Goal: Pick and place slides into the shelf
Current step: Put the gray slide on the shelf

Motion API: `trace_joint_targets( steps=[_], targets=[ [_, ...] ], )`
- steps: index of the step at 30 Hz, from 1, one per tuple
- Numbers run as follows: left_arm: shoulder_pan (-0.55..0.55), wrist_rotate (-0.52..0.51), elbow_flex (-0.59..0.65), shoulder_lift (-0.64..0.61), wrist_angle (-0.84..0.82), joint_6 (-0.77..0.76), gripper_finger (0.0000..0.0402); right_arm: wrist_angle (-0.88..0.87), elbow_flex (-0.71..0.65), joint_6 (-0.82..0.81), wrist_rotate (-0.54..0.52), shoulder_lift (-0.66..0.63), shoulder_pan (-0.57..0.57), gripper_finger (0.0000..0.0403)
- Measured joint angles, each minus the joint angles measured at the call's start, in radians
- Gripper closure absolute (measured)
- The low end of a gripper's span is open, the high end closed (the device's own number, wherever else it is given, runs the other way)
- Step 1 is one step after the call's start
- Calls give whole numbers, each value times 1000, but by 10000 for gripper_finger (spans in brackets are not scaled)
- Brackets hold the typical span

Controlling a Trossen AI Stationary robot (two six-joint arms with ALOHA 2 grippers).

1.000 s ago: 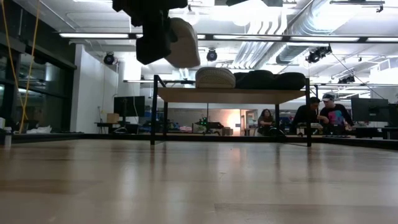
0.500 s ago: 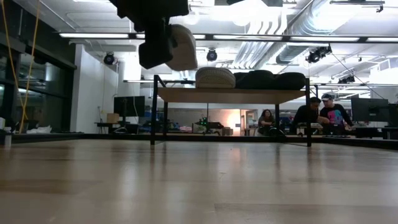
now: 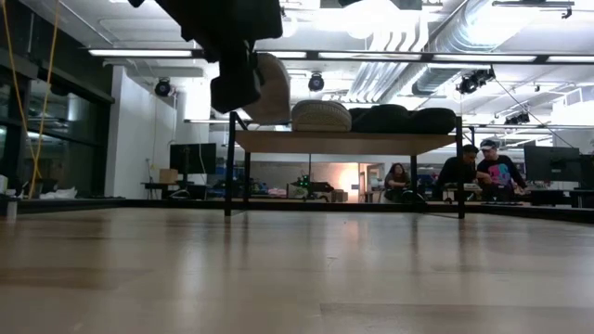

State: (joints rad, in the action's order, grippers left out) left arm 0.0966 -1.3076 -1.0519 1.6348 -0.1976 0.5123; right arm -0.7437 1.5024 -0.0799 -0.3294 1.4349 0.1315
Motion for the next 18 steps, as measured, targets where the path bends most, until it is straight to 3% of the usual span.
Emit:
trace_joint_targets(
  steps=[18],
  targets=[
    [-53,10,-1,83,-6,-19,387,8,0,-10,5,0,0,192]
  ],
)
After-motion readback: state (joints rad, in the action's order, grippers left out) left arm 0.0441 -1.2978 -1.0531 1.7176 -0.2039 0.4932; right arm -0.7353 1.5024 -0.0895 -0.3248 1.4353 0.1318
